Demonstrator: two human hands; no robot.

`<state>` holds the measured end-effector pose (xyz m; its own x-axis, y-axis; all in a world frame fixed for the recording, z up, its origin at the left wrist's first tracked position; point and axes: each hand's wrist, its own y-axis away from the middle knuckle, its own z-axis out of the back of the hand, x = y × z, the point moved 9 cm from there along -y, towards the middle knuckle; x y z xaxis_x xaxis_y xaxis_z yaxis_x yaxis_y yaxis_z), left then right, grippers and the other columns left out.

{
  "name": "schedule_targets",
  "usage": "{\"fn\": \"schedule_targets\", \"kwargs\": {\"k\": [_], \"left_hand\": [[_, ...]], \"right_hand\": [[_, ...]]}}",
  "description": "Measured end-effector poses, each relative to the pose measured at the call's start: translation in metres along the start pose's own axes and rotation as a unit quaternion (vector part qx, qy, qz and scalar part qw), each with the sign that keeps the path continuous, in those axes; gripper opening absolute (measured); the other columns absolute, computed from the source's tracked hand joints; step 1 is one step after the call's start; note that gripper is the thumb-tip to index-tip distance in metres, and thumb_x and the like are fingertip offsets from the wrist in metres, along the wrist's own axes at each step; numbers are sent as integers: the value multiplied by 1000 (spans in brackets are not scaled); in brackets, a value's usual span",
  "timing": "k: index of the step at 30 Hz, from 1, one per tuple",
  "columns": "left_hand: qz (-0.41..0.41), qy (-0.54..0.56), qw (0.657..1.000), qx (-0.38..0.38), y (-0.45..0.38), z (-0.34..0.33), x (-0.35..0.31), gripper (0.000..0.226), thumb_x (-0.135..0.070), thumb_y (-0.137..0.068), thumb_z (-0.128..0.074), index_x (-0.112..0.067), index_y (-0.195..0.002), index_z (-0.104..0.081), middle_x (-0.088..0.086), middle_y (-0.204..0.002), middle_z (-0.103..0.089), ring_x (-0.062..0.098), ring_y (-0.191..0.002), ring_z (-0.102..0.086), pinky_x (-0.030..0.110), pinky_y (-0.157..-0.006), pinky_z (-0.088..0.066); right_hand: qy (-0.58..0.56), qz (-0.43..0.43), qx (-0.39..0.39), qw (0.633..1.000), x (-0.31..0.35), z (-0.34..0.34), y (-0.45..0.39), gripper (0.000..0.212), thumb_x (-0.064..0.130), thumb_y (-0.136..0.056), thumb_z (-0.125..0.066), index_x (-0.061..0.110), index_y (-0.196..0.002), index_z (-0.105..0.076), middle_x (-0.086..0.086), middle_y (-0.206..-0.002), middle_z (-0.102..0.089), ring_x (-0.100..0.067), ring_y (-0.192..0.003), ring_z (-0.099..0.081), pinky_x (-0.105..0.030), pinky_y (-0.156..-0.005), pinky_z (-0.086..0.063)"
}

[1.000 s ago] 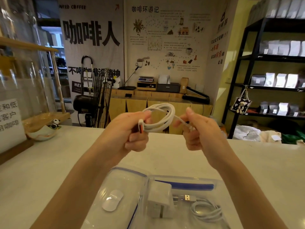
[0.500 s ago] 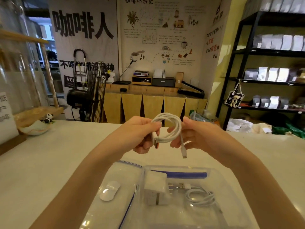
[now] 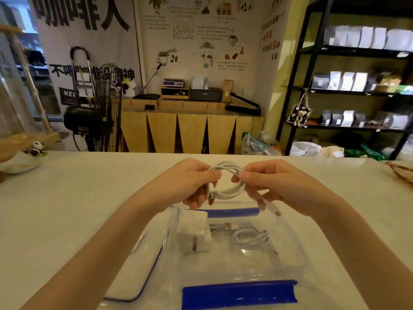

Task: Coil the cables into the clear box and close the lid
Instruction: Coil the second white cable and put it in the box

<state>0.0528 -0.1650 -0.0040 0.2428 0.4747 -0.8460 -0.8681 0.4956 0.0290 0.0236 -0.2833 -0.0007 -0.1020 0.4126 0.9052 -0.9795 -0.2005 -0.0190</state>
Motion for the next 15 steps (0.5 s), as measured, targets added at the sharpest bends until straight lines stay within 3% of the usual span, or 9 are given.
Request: {"fn": "schedule_targets", "kwargs": {"k": [3, 5, 9, 12, 15], "left_hand": [[-29, -16, 999, -6, 4, 7, -9, 28, -27, -90, -47, -16, -67, -56, -6, -32, -49, 3, -29, -42, 13, -36, -39], [-41, -29, 999, 7, 9, 11, -14, 27, -26, -90, -47, -16, -66, -56, -6, -32, -47, 4, -29, -40, 13, -36, -38], [-43, -58, 997, 24, 14, 14, -14, 28, -25, -89, -49, -15, -64, -57, -6, -32, -46, 4, -28, -37, 19, -40, -37], [-29, -51, 998, 26, 12, 13, -10, 28, -24, -89, -50, -13, -64, -57, -6, -32, -44, 5, -28, -36, 18, -38, -36], [-33, -3, 999, 12, 10, 16, -12, 27, -24, -88, -49, -11, -66, -58, -6, -32, -45, 5, -28, -37, 14, -35, -36]], "right_hand": [[-5, 20, -5, 1000, 9, 2, -2, 44, 41, -59, -66, 8, -87, -69, -1, -52, -44, -9, -43, -34, -17, -39, -31], [-3, 41, -6, 999, 16, 2, -4, 38, 39, -59, -68, 9, -82, -70, 2, -46, -43, -9, -40, -30, -16, -36, -26], [48, 87, -46, 994, 26, 4, -4, 24, 43, -51, -70, 22, -64, -71, 8, -38, -45, -7, -37, -34, -15, -37, -30], [76, 120, -81, 986, 28, 7, -4, 25, 45, -51, -70, 23, -63, -72, 5, -40, -48, -10, -41, -37, -16, -42, -33], [49, 128, -86, 987, 29, 13, -3, 21, 45, -59, -64, 26, -65, -71, 7, -44, -53, -3, -42, -43, -13, -45, -37]]}}
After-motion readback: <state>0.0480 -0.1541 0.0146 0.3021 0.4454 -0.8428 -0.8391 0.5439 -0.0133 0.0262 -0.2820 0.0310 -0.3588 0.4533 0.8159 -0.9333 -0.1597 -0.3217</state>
